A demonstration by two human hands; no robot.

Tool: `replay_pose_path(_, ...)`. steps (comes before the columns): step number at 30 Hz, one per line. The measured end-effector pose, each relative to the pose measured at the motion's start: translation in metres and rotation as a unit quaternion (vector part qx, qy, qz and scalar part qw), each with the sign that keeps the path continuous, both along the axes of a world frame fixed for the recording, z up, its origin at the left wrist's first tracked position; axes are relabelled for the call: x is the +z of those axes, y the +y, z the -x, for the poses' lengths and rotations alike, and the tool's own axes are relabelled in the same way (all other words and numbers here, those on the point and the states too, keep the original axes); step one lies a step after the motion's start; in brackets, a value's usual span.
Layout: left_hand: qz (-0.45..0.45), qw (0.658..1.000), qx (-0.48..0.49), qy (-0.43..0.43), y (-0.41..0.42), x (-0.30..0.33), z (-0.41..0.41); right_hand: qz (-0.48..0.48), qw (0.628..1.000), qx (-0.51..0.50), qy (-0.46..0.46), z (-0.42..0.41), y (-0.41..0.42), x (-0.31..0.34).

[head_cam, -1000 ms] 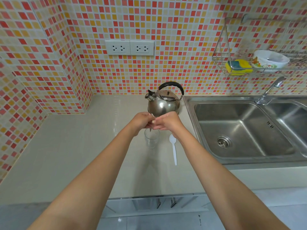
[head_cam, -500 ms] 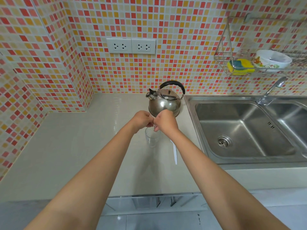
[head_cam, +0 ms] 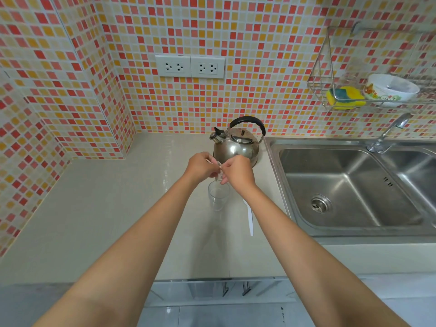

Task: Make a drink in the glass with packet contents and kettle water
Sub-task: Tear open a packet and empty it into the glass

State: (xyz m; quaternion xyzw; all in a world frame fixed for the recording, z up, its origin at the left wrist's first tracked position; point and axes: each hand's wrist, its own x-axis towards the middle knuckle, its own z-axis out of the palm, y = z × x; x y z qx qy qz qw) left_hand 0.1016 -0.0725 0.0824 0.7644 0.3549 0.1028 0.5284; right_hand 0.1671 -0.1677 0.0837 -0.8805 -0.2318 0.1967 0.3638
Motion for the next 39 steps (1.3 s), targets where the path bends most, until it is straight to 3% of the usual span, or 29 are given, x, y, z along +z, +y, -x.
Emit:
replay_pose_path(6, -0.137, 0.985, -0.024, 0.100, -0.005, 0.001, -0.007, 0.064, 0.998, 0.014, 0.008, -0.007, 0.010, -0.004)
replay_pose_path(11, -0.298, 0.935, -0.076, 0.177, -0.011, 0.010, -0.009, 0.095, 0.994, 0.013, 0.046, -0.013, 0.012, -0.007)
replay_pose_path(15, -0.363, 0.907, -0.101, 0.189, -0.013, 0.013, -0.012, 0.081, 0.995, -0.017, 0.061, -0.014, 0.009, -0.004)
replay_pose_path(19, -0.364, 0.911, -0.114, 0.159, -0.010, 0.011, -0.009, 0.068, 0.997, -0.008, 0.045, -0.015, 0.010, -0.003)
replay_pose_path(22, -0.360, 0.919, -0.141, 0.076, -0.001, 0.006, -0.002, 0.059, 0.997, -0.017, 0.043, -0.019, 0.008, -0.002)
replay_pose_path(26, -0.268, 0.943, -0.199, 0.008, 0.005, -0.001, 0.008, 0.053, 0.995, -0.022, 0.084, -0.025, 0.006, 0.003)
replay_pose_path(28, -0.222, 0.955, -0.198, 0.008, 0.006, -0.006, 0.010, 0.063, 0.993, -0.015, 0.095, -0.026, 0.005, 0.007)
replay_pose_path(39, -0.224, 0.962, -0.135, -0.074, 0.004, -0.016, 0.007, 0.024, 0.992, -0.014, 0.122, -0.029, 0.000, 0.014)
